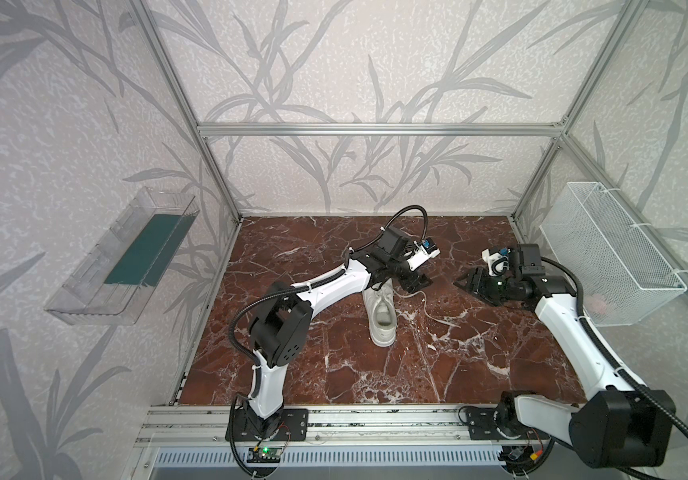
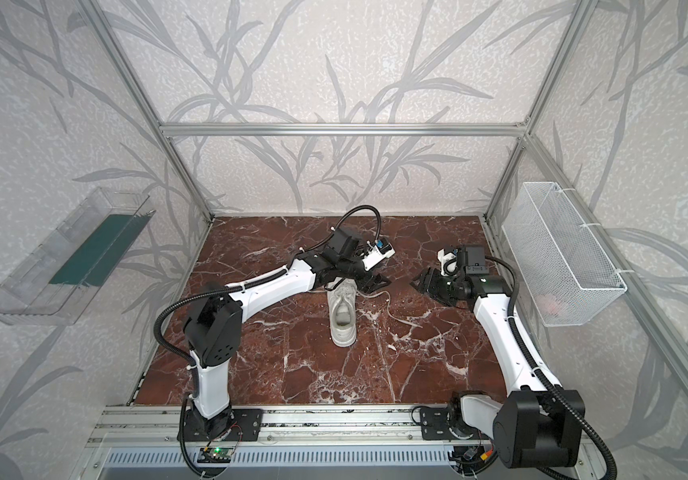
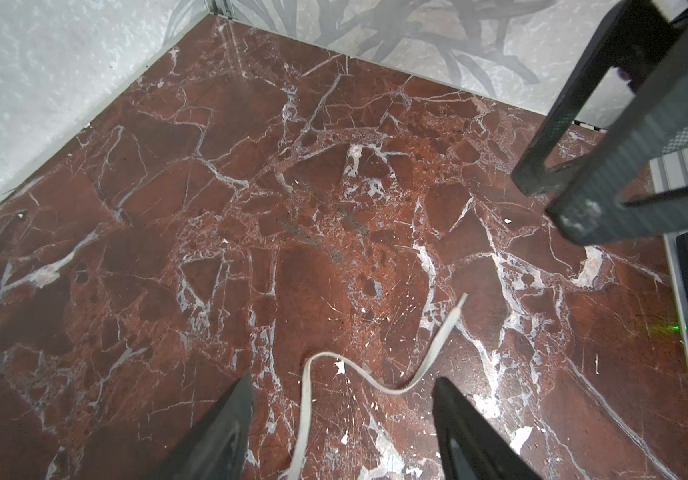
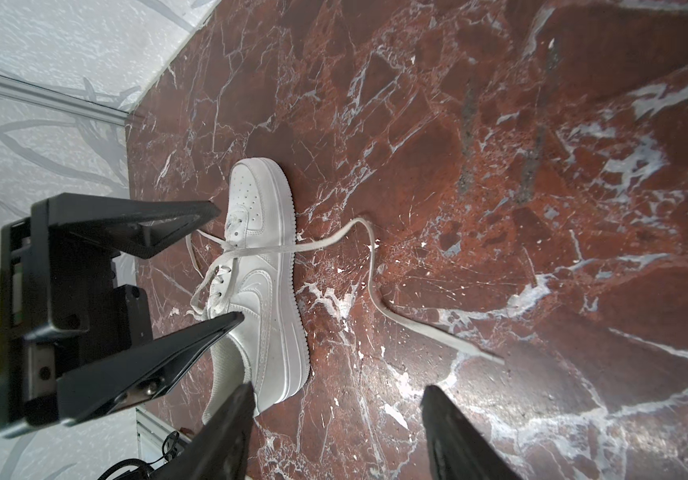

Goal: Tie the shoes

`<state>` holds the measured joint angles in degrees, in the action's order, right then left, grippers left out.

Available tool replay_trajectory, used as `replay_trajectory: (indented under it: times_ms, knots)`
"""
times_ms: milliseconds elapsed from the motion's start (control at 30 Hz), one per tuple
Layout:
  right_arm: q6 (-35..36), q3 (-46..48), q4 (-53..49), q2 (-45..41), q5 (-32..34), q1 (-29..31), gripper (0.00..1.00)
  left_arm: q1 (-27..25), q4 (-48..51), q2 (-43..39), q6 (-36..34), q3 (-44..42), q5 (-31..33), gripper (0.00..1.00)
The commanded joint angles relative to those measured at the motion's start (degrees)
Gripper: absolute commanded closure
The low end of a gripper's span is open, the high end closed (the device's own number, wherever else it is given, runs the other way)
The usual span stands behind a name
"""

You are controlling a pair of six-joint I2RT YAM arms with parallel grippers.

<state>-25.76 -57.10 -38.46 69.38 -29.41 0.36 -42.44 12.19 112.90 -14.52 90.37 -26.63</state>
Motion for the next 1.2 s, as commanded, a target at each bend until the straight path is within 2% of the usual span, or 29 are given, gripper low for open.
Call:
replay_trajectory:
  times_ms: [0,167,300,500,767,1167]
  knots:
    - [0.9,-1.8,-0.5,1.2,0.1,-0.4,0.35,-0.1,2.3,1.2,-0.6,4.2,0.9,0.28]
    - [4.7,-2.4,-2.4,4.6,1.1,-0.4,0.36,0.3,8.3,3.0,2.4,9.6,6.4,0.28]
    - [10.5,-3.6,-7.1,8.6,4.9,0.3,0.36,1.2,13.3,4.0,9.2,15.2,11.6,0.28]
    - [15.2,-3.1,-8.8,12.5,5.0,3.9,0.36,2.0,19.5,1.9,15.9,16.6,24.3,0.28]
    - [14.6,-4.7,-11.0,19.5,15.0,10.4,0.4,6.7,27.9,-2.0,27.3,10.6,24.4,0.29]
    - [11.7,-2.7,-9.4,25.9,18.7,14.1,0.46,10.7,23.0,-10.7,26.6,-4.1,26.9,0.29]
